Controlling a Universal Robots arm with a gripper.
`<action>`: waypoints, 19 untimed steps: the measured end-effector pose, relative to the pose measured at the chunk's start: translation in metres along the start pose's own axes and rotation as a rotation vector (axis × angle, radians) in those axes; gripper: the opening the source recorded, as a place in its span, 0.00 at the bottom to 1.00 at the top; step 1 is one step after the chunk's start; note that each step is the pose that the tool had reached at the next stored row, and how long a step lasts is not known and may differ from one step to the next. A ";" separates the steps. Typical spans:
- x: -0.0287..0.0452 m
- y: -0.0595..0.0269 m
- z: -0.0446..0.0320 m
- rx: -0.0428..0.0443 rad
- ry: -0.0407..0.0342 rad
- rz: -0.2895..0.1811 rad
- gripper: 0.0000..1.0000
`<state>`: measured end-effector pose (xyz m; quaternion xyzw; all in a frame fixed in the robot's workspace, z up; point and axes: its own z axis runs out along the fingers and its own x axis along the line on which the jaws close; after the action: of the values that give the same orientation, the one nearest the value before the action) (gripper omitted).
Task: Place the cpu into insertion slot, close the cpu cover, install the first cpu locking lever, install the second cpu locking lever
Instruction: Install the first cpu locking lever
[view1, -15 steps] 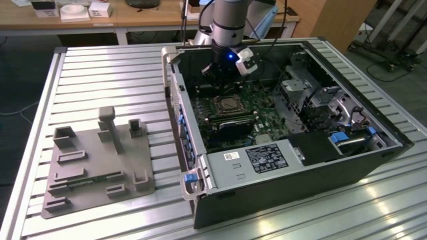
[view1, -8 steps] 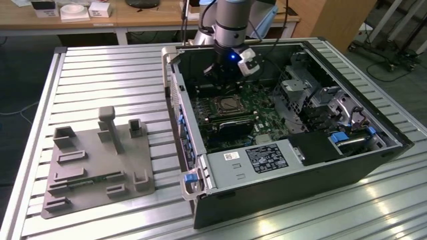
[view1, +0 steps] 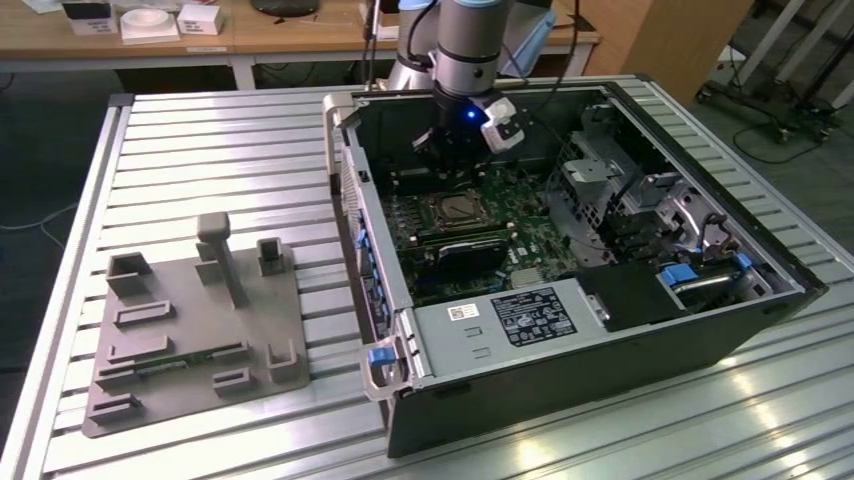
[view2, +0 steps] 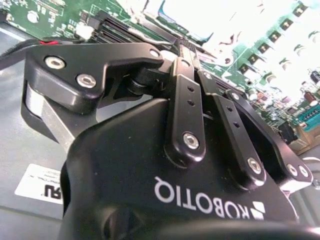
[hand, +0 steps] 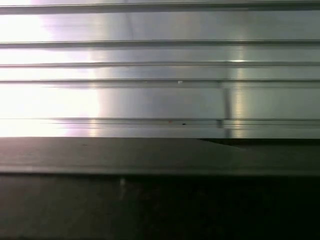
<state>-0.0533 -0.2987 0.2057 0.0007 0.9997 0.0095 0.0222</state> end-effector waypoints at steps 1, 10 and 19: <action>-0.0012 0.0000 0.0002 0.0000 0.0002 0.000 0.10; -0.0129 0.0002 0.0022 0.0002 0.0178 0.002 0.10; -0.0164 0.0007 0.0024 0.0003 0.0354 0.003 0.10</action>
<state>-0.0368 -0.2979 0.2040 0.0019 0.9999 0.0094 0.0045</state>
